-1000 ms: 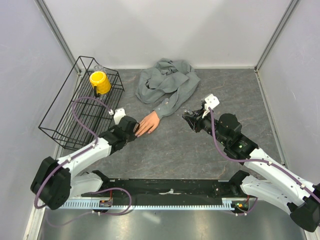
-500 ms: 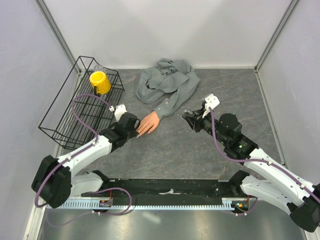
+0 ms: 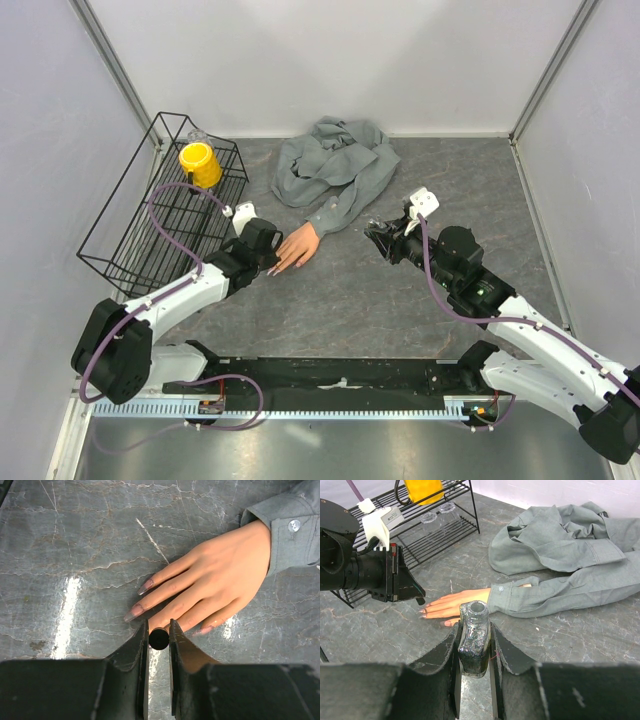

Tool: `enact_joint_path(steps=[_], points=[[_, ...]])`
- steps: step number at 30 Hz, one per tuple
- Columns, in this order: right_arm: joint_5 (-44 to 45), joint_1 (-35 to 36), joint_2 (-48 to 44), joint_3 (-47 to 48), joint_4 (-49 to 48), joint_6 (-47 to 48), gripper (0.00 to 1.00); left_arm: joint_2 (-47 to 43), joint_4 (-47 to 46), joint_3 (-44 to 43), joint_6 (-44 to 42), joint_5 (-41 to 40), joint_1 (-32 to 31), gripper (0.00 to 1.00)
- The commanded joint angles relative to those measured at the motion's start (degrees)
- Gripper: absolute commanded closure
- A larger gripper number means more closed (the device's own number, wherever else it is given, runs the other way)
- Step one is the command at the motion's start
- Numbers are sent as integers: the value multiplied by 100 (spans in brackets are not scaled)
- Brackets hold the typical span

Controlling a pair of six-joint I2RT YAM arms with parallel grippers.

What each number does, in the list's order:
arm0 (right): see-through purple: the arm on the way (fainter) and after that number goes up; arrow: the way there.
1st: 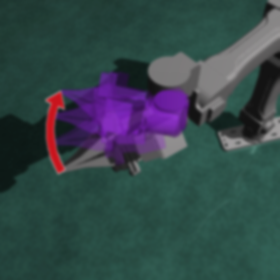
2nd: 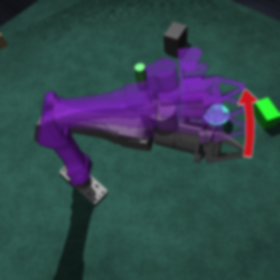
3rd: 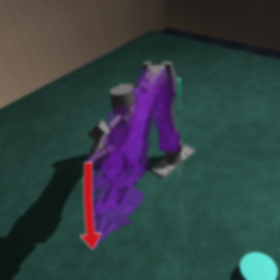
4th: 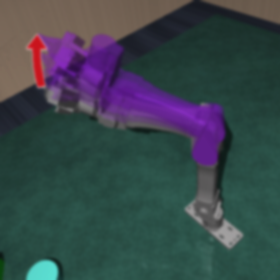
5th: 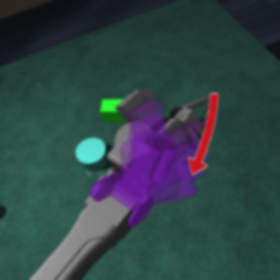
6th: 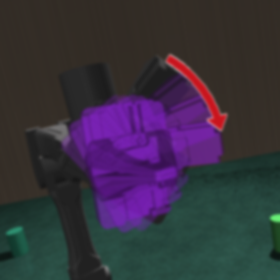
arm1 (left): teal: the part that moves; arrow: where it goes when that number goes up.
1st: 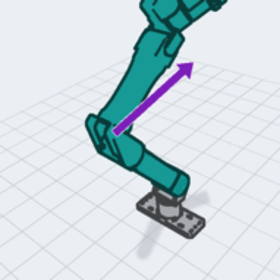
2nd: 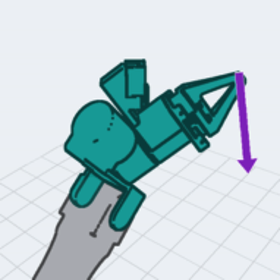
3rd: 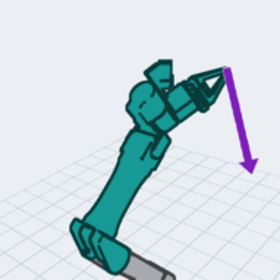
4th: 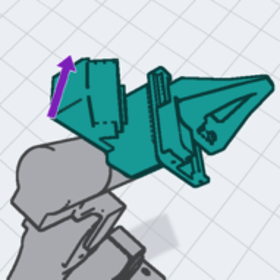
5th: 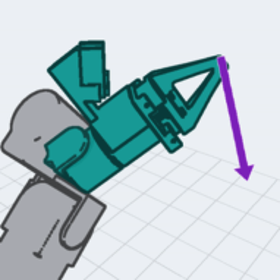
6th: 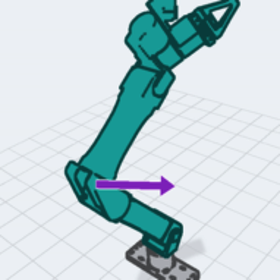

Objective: Paint the nails

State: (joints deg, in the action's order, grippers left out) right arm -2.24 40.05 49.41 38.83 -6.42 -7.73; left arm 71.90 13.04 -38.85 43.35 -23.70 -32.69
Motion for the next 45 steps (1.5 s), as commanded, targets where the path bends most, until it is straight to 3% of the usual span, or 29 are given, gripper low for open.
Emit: enact_joint_path(steps=[1,45], points=[[-101,-24,7,11,-273,-45,100,-9,-240,-132,-161,32,34,98],[-163,-50,7,-16,-308,-62,100,-97,58,290,244,-11,34,98]])
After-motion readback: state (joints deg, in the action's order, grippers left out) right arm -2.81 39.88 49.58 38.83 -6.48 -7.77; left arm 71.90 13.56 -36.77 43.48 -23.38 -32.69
